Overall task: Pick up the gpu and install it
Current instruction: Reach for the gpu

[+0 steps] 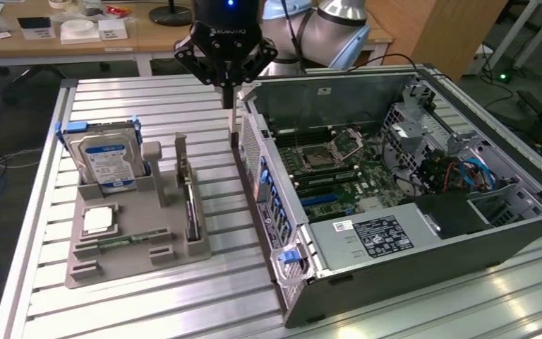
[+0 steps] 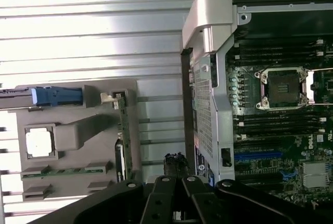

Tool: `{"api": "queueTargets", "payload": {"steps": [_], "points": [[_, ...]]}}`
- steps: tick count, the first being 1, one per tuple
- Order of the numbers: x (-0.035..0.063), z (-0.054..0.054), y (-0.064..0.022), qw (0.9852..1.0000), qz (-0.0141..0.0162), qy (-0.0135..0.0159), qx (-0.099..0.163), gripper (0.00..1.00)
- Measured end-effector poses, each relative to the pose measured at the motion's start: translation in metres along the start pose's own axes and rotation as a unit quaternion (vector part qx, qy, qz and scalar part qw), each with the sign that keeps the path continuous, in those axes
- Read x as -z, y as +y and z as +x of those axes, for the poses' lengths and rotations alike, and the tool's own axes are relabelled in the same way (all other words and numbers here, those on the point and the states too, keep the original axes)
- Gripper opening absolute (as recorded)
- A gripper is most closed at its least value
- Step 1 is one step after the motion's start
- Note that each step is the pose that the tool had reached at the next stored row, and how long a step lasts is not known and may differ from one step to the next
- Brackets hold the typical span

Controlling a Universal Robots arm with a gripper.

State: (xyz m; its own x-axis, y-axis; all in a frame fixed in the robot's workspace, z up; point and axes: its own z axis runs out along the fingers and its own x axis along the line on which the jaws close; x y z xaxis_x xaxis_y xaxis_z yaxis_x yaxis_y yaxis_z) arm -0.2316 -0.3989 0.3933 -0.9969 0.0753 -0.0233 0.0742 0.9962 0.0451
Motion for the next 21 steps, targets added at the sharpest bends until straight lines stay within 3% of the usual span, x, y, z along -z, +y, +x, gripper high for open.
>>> {"api": "queueTargets", "payload": {"steps": [21], "points": [[0.0011, 0.043, -0.0032, 1.0000, 0.0000, 0.0000, 0.000, 0.11]]}}
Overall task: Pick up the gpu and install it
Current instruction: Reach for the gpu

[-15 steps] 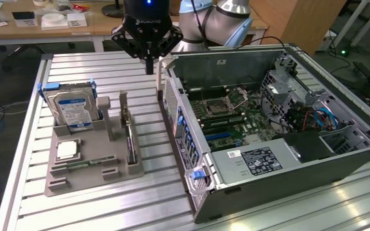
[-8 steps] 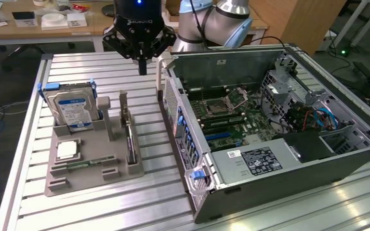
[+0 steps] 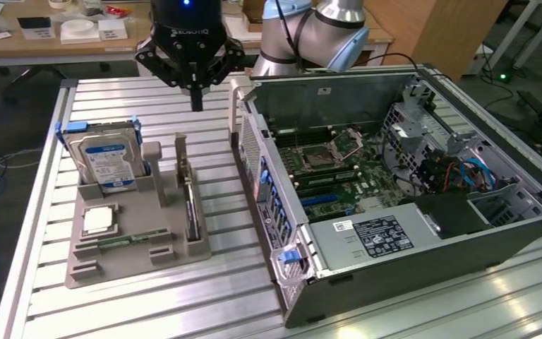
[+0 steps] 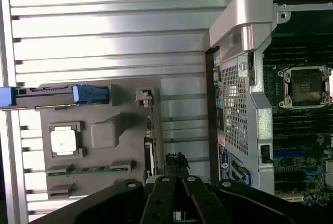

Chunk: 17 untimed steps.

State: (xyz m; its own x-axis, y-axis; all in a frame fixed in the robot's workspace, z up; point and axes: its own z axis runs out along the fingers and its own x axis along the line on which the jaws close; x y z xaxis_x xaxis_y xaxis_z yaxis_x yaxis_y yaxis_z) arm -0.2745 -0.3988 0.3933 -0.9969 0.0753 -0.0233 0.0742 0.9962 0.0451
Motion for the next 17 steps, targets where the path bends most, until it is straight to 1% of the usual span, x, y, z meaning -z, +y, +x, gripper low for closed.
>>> {"api": "queueTargets", "payload": {"steps": [13, 17], "points": [[0.0007, 0.028, -0.0021, 1.0000, 0.0000, 0.0000, 0.000, 0.11], [0.0007, 0.030, -0.0022, 1.0000, 0.0000, 0.0000, 0.000, 0.11]]}}
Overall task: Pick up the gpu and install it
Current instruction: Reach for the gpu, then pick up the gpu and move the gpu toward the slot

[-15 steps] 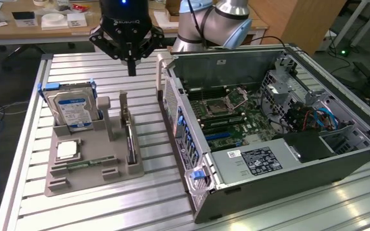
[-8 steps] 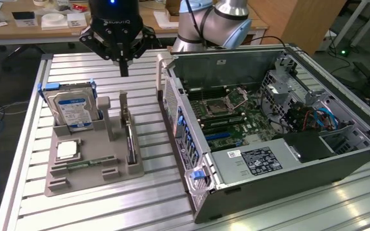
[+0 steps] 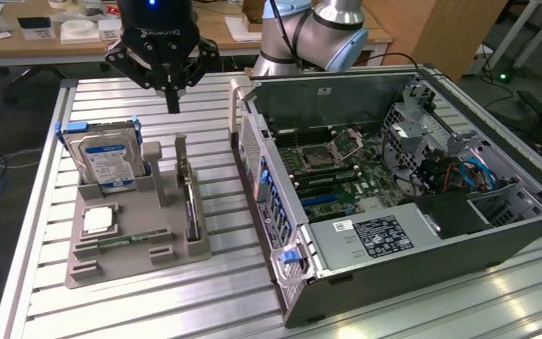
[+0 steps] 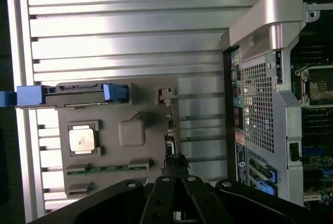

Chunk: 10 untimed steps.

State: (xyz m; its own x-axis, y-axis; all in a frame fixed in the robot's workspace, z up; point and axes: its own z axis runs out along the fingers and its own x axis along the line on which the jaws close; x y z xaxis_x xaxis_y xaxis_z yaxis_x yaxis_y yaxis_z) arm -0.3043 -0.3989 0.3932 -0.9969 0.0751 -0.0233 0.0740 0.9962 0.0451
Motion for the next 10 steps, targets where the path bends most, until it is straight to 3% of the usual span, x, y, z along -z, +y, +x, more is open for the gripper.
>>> {"api": "queueTargets", "payload": {"steps": [10], "points": [[0.0000, 0.0002, 0.0000, 1.0000, 0.0000, 0.0000, 0.000, 0.11]]}}
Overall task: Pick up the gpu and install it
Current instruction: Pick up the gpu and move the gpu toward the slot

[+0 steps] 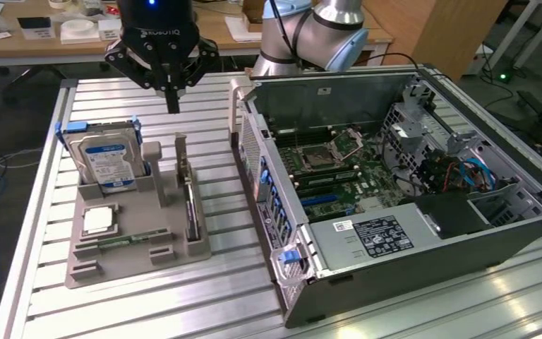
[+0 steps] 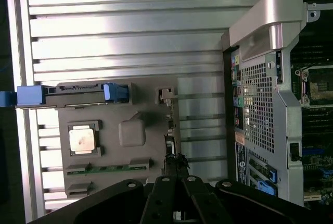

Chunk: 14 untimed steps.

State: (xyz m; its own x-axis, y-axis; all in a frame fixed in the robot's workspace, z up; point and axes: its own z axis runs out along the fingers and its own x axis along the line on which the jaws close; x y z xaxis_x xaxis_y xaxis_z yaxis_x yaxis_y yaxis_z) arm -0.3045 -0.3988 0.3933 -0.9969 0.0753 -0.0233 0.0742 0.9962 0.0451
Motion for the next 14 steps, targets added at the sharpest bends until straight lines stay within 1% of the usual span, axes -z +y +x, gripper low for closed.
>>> {"api": "queueTargets", "payload": {"steps": [3, 4, 5, 6, 7, 9, 10, 13, 14], "points": [[0.0000, 0.0000, 0.0000, 1.0000, 0.0000, 0.0000, 0.000, 0.11], [0.0000, 0.0000, 0.0000, 1.0000, 0.0000, 0.0000, 0.000, 0.17], [0.0000, 0.0000, 0.0000, 1.0000, 0.0000, 0.0000, 0.000, 0.17], [0.0000, 0.0000, 0.0000, 1.0000, 0.0000, 0.0000, 0.000, 0.24], [0.0000, 0.0000, 0.0000, 1.0000, 0.0000, 0.0000, 0.000, 0.24], [0.0000, 0.0000, 0.0000, 1.0000, 0.0000, 0.0000, 0.000, 0.35], [0.0000, 0.0001, 0.0000, 1.0000, 0.0000, 0.0000, 0.000, 0.35], [0.0000, 0.0001, 0.0000, 1.0000, 0.0000, 0.0000, 0.000, 0.53], [0.0000, 0.0001, 0.0000, 1.0000, 0.0000, 0.0000, 0.000, 0.53]]}}
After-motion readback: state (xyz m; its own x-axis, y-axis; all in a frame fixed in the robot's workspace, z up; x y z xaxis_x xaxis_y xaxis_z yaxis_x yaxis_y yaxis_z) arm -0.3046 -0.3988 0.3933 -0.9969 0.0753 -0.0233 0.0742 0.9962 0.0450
